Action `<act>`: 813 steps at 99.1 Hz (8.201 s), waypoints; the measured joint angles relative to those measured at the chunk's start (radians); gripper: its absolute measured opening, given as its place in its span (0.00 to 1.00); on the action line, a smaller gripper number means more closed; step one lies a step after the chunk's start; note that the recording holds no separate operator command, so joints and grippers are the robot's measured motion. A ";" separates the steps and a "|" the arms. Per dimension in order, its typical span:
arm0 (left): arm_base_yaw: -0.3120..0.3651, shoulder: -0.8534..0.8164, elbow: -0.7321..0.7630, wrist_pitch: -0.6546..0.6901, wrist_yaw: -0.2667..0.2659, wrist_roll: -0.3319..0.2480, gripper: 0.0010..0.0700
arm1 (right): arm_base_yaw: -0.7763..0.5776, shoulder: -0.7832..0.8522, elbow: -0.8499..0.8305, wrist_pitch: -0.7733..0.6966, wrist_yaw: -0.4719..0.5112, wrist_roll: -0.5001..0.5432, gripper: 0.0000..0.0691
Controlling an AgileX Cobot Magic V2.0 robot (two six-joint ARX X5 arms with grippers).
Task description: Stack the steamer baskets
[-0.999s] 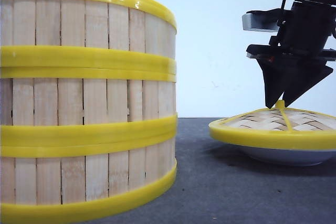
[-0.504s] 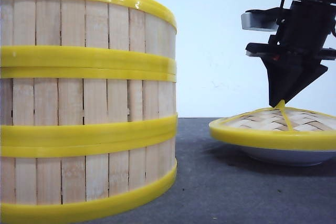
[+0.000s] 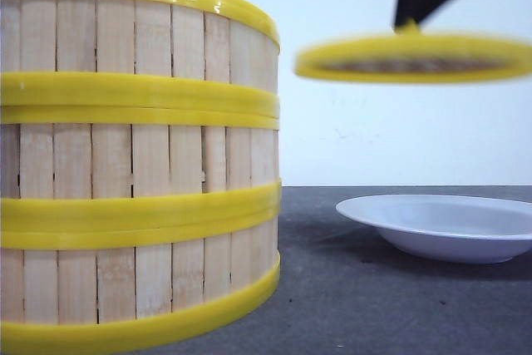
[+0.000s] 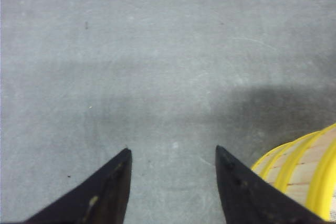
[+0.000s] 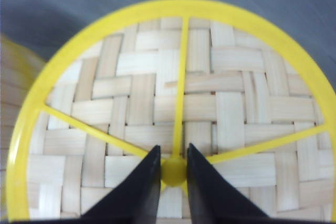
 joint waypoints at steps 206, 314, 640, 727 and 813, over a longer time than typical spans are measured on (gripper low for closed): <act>0.002 0.000 0.000 0.007 0.003 -0.002 0.42 | 0.521 0.379 0.402 -0.047 -0.008 -0.075 0.08; 0.002 0.000 0.000 0.006 0.008 -0.002 0.42 | 0.399 0.198 0.410 -0.055 0.019 -0.077 0.52; 0.000 -1.117 -1.167 0.648 0.008 -0.041 0.01 | -0.388 -0.673 -0.716 0.065 -0.010 0.020 0.02; 0.000 -1.117 -1.167 0.648 0.008 -0.042 0.01 | -0.387 -0.780 -0.771 0.337 0.045 0.019 0.02; 0.000 -1.117 -1.167 0.648 0.009 -0.042 0.01 | -0.346 -1.426 -1.522 0.805 0.058 0.020 0.02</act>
